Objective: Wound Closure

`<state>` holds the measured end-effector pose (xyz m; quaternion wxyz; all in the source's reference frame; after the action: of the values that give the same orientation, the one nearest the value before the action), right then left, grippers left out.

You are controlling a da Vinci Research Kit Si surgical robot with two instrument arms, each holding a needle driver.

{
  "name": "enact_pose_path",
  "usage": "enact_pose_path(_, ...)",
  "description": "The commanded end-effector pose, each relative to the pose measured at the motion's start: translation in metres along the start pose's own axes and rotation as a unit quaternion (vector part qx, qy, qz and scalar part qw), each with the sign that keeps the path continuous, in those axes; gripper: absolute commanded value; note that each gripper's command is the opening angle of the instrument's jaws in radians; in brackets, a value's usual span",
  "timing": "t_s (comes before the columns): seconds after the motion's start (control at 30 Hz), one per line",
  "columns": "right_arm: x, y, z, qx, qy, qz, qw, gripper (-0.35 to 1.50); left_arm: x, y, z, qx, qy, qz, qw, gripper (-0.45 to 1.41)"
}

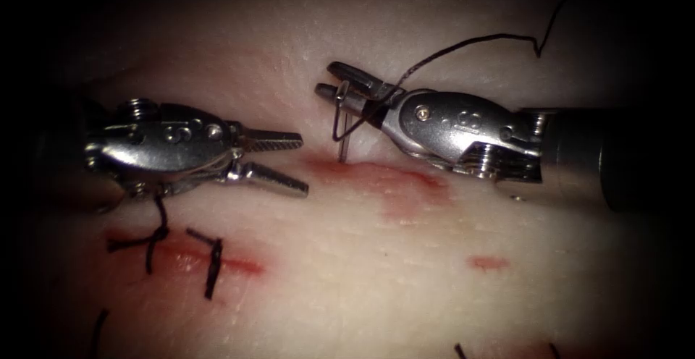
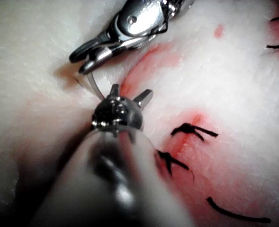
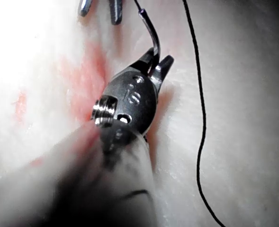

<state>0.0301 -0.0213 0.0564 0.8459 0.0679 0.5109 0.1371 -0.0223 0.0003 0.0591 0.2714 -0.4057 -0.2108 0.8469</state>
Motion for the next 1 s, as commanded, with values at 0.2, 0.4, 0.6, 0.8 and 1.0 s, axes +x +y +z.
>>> enact_pose_path(0.2, 0.0005, 0.0003, 0.0006, -0.006, 0.0, 0.001, 1.0, -0.35, -0.0001, 0.0, 0.0009, 0.001, 0.0, 0.0, 1.0, 0.36)
enact_pose_path(0.4, -0.0003, -0.0006, 0.0009, 0.009, -0.015, 0.0, 1.0, -0.35, -0.0002, 0.0, 0.0009, 0.001, 0.0, 0.0, 1.0, 0.36)
enact_pose_path(0.6, -0.0005, -0.0008, 0.0009, 0.013, -0.017, -0.002, 1.0, -0.35, -0.0002, -0.0001, 0.0009, 0.0, 0.0, 0.0, 1.0, 0.36)
enact_pose_path(0.8, -0.0001, -0.0003, 0.0008, 0.005, -0.006, 0.004, 1.0, -0.35, -0.0002, -0.0001, 0.0009, 0.001, 0.0, 0.0, 1.0, 0.34)
enact_pose_path(1.0, 0.0011, 0.0002, 0.0005, -0.001, 0.007, 0.014, 1.0, -0.35, -0.0002, 0.0002, 0.0017, 0.008, 0.001, -0.001, 1.0, 0.34)
